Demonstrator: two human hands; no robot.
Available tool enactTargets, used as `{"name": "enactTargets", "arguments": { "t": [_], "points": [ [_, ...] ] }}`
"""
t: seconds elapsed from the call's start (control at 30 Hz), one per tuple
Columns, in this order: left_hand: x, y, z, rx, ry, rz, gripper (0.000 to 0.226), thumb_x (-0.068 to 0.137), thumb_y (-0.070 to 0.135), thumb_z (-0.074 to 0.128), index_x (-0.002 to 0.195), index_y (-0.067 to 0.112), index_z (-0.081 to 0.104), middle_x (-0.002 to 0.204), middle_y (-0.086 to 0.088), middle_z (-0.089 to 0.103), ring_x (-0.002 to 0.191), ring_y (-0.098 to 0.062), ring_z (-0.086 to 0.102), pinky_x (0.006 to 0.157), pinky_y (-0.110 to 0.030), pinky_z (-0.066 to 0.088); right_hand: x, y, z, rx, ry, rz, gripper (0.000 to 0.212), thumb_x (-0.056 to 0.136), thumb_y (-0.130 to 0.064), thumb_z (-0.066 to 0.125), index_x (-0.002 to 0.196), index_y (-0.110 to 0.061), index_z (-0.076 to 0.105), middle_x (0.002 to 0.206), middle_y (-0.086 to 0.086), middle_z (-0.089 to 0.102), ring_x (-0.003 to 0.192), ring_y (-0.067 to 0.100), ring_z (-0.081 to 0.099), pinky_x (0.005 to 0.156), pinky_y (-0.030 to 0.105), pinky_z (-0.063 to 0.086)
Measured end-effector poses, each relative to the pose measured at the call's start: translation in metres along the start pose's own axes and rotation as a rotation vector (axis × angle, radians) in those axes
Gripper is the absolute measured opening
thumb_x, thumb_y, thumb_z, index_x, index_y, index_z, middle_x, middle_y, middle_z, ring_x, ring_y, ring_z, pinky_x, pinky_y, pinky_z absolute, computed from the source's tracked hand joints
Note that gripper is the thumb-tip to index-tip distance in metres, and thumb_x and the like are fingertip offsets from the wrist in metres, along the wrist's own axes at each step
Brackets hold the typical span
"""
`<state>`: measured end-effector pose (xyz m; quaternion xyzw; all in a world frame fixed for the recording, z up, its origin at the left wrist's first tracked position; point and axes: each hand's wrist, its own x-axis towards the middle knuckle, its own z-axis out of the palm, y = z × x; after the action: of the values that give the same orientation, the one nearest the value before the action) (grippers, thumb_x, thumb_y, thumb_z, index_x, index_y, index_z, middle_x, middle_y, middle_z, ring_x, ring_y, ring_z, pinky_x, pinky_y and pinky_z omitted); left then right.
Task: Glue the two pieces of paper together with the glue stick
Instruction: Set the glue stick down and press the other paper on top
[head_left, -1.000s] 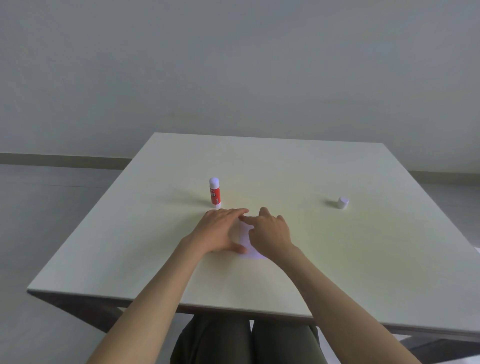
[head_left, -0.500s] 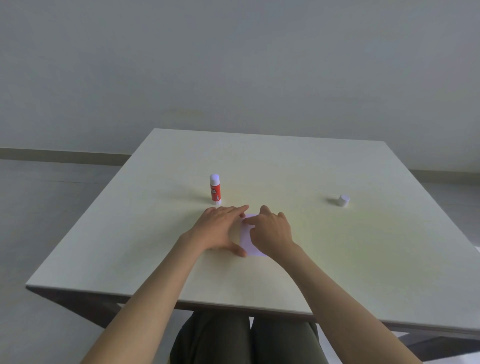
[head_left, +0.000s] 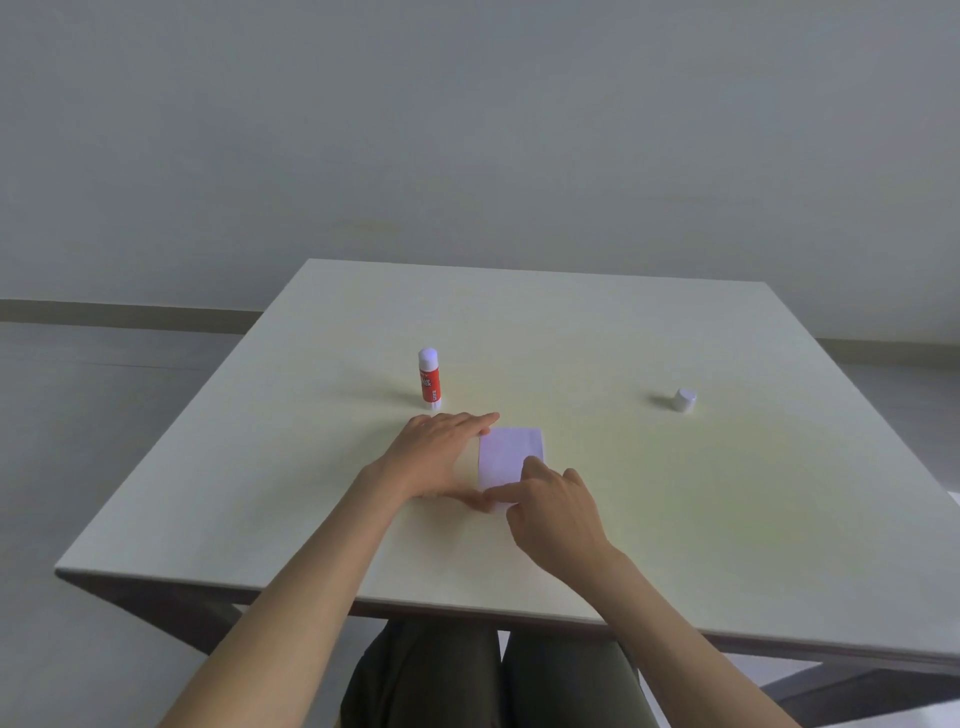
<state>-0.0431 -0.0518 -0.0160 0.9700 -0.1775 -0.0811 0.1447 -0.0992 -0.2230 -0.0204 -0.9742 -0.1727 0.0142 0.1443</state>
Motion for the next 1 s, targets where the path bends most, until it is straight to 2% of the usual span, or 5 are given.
{"name": "enactTargets", "arguments": {
  "t": [0.07,0.2,0.5,0.83,1.0],
  "points": [
    [-0.001,0.001,-0.001,0.021,-0.003,0.012,0.106,0.052,0.074,0.066,0.143,0.035,0.028,0.143,0.017,0.043,0.131,-0.007,0.041,0.108,-0.033,0.031,0.003,0.001,-0.003,0.028,-0.005,0.011,0.052,0.087,-0.009,0.035,0.11,-0.042,0.067,0.084,-0.001,0.037,0.052,0.011,0.028,0.066,0.03,0.021],
    [0.0,-0.003,0.0,0.044,-0.015,0.026,0.096,0.058,0.067,0.071,0.141,0.036,0.034,0.145,0.016,0.04,0.131,-0.008,0.04,0.108,-0.033,0.031,0.007,0.01,-0.012,0.053,-0.014,0.038,0.049,0.087,-0.01,0.036,0.103,-0.038,0.072,0.087,-0.006,0.041,0.067,0.023,0.043,0.067,0.031,0.023],
    [0.003,-0.007,0.002,0.039,-0.044,0.048,0.092,0.056,0.069,0.068,0.138,0.039,0.037,0.139,0.017,0.043,0.126,-0.007,0.042,0.106,-0.035,0.031,-0.001,0.04,-0.028,0.082,-0.039,0.13,0.042,0.088,-0.012,0.041,0.095,-0.036,0.075,0.068,-0.012,0.032,0.073,0.023,0.05,0.078,0.031,0.034],
    [0.01,-0.005,-0.002,0.125,-0.142,0.05,0.085,0.064,0.066,0.067,0.139,0.042,0.036,0.137,0.013,0.036,0.126,-0.014,0.035,0.108,-0.036,0.028,0.011,0.04,-0.029,0.069,-0.019,0.146,0.041,0.089,-0.014,0.04,0.097,-0.034,0.074,0.069,-0.013,0.032,0.069,0.024,0.045,0.07,0.029,0.027],
    [0.011,-0.007,0.0,0.126,-0.134,0.061,0.085,0.063,0.066,0.067,0.139,0.042,0.036,0.135,0.013,0.036,0.124,-0.015,0.037,0.105,-0.035,0.03,0.024,0.042,-0.027,0.065,-0.003,0.144,0.04,0.09,-0.015,0.039,0.099,-0.035,0.074,0.079,-0.008,0.039,0.067,0.023,0.042,0.069,0.029,0.026]
  ]
}}
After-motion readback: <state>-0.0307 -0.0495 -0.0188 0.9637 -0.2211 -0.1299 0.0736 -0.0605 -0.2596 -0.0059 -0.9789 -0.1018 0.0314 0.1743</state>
